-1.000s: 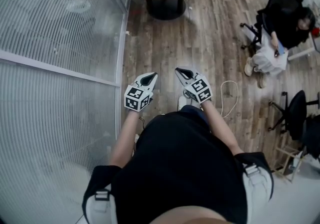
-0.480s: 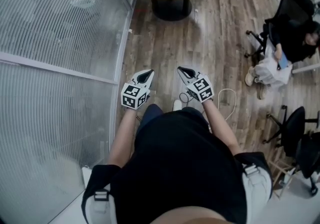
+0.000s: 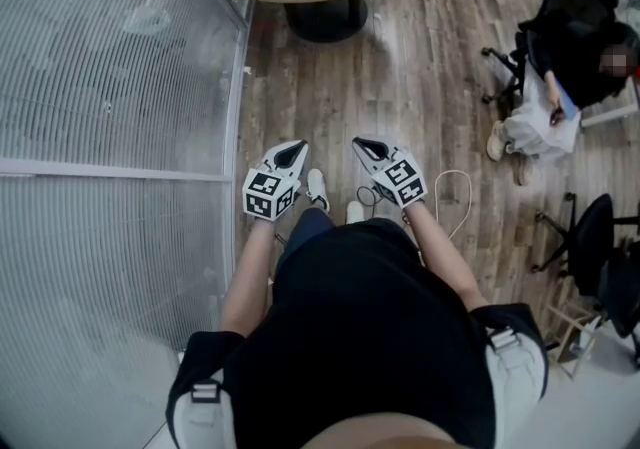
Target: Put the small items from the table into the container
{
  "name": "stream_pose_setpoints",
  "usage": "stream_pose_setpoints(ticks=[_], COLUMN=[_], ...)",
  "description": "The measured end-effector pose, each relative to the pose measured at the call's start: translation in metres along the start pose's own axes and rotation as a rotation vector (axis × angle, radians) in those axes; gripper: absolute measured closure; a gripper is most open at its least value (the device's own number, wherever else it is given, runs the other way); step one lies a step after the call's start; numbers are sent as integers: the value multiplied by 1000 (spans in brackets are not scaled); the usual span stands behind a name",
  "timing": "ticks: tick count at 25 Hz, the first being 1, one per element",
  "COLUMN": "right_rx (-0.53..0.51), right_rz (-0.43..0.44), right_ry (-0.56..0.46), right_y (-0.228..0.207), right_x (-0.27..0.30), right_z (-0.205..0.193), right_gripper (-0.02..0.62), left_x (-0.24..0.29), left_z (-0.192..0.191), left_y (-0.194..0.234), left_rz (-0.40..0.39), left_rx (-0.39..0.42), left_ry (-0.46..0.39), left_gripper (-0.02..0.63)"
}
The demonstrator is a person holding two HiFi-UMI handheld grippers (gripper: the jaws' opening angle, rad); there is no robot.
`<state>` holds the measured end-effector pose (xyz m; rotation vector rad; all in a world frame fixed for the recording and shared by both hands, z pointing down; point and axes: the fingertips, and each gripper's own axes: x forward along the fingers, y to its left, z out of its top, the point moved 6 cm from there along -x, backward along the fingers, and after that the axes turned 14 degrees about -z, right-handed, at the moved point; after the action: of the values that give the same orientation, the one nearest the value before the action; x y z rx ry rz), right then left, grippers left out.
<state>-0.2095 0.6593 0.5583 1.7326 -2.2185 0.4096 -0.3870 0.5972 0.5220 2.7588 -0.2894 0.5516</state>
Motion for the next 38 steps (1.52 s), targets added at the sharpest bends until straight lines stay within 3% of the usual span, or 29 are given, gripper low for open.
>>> stream_pose_setpoints(ticks=[6, 14, 24, 31, 38], right_rx=[9, -14, -43, -58, -41], right_rz=[-30, -78, -123, -138, -141], right_ry=[25, 22, 9, 27, 22], right_y=[-7, -14, -10, -16, -31], right_x=[20, 69, 135, 153, 165], right_z=[4, 38, 70, 73, 79], right_gripper=[571, 571, 571, 570, 569], left_x=[16, 22, 21, 23, 30], left_z=[9, 22, 36, 39, 44], left_y=[28, 82, 167, 184, 197], left_rz=[-41, -94, -124, -143, -145], left_rx=[2, -5, 10, 11, 4], left_ry=[2, -18, -45, -63, -26], left_gripper=[603, 603, 603, 603, 603])
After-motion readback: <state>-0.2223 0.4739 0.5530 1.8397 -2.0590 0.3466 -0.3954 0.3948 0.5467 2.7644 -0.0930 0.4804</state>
